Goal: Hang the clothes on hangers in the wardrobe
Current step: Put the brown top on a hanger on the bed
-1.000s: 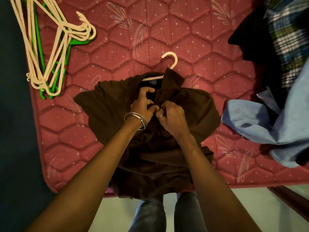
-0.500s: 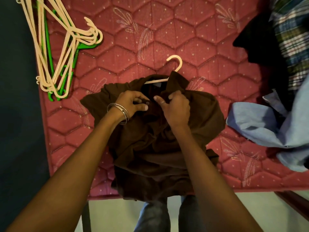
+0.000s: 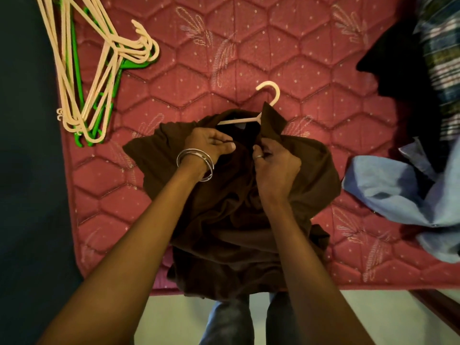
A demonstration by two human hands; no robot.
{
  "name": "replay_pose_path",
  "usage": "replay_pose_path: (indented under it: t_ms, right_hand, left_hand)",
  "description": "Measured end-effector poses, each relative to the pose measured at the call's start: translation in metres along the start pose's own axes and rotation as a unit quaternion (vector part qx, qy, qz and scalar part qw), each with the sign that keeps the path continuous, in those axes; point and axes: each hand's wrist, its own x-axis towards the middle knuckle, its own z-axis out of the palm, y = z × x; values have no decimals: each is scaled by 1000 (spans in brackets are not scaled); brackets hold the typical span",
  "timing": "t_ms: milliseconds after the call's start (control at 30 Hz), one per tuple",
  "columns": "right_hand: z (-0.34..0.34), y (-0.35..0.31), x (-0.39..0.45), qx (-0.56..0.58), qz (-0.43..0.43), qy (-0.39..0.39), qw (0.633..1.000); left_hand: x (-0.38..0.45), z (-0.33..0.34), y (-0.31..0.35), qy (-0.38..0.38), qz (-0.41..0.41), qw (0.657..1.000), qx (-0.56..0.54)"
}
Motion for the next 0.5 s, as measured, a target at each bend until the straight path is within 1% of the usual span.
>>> replay_pose_path:
  t_ms: [100,167,233,333,433,500]
  right_hand:
    - [4,-2,-6,-7,-30,5,1000]
    - [6,-4,-5,19,-18,-6,1000]
    - [5,-5,-2,75,22,-38,996]
    - [2,2,1,163,103,-103,976]
    - [1,7,2,165,105,-134,971]
    - [0,7,0,167,105,-129,972]
  left_hand:
    - [0,12,5,14,5,1000,16]
    - [-2,19,10,10,5,1000,20]
    - [-3,22,13,10,0,1000,26]
    - [-3,25,15,7,-30,999,9]
    - [-3,30,15,47,-56,997,7]
    - [-5,34,19,85,-66,994,15]
